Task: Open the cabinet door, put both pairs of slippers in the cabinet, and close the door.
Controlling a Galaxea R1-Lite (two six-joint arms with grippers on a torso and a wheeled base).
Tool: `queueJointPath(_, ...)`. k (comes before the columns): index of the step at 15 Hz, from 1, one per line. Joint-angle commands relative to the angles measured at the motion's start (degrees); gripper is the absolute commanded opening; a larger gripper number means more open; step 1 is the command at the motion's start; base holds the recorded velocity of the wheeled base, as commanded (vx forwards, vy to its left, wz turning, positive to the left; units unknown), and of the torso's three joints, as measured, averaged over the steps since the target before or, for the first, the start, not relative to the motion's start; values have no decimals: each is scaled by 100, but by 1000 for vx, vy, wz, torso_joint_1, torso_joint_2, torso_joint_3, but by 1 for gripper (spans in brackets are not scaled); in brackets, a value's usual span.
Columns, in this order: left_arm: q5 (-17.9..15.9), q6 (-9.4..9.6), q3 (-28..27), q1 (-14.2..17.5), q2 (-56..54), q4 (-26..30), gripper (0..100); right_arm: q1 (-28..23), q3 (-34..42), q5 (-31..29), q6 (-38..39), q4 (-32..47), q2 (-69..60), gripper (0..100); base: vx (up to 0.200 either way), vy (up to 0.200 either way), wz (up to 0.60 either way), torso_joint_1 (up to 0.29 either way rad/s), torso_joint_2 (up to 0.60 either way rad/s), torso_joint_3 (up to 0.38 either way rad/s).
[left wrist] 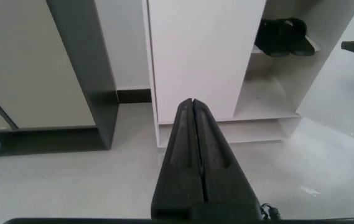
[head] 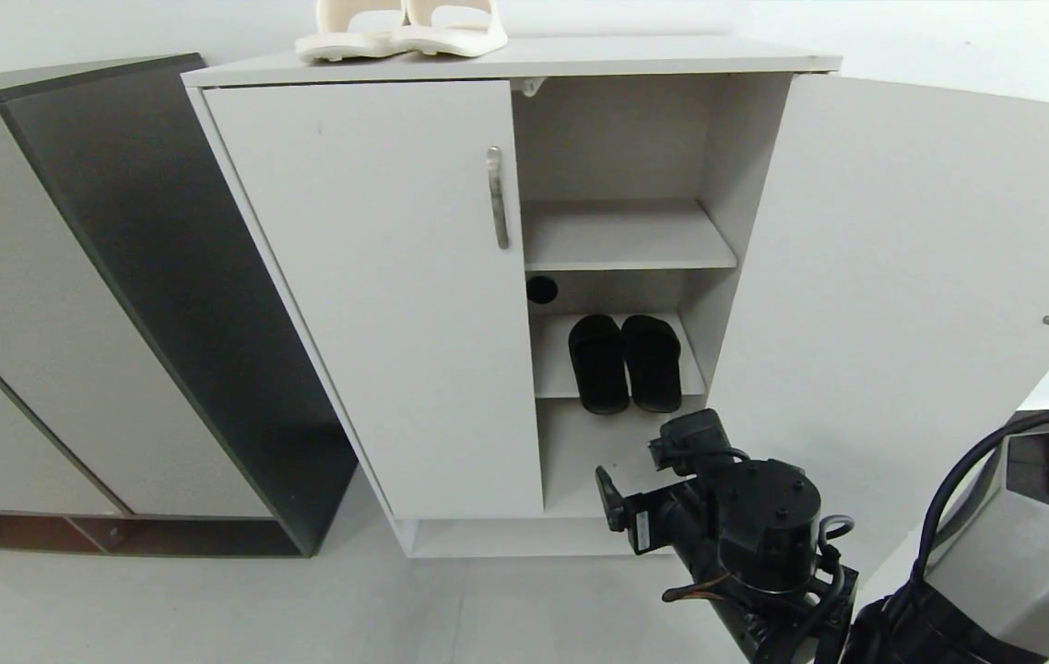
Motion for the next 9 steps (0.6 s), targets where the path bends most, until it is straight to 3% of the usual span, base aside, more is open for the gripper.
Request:
queueJointPath(1,1,0,0,7,7,0,0,0,36,6,-1,17,-5,100,0,200,0,-7,2,2)
queueJointPath(9,-8,9,0,7,7,0,0,0,-43,15,-115,-54,170,100,0,200,0,3,3,1)
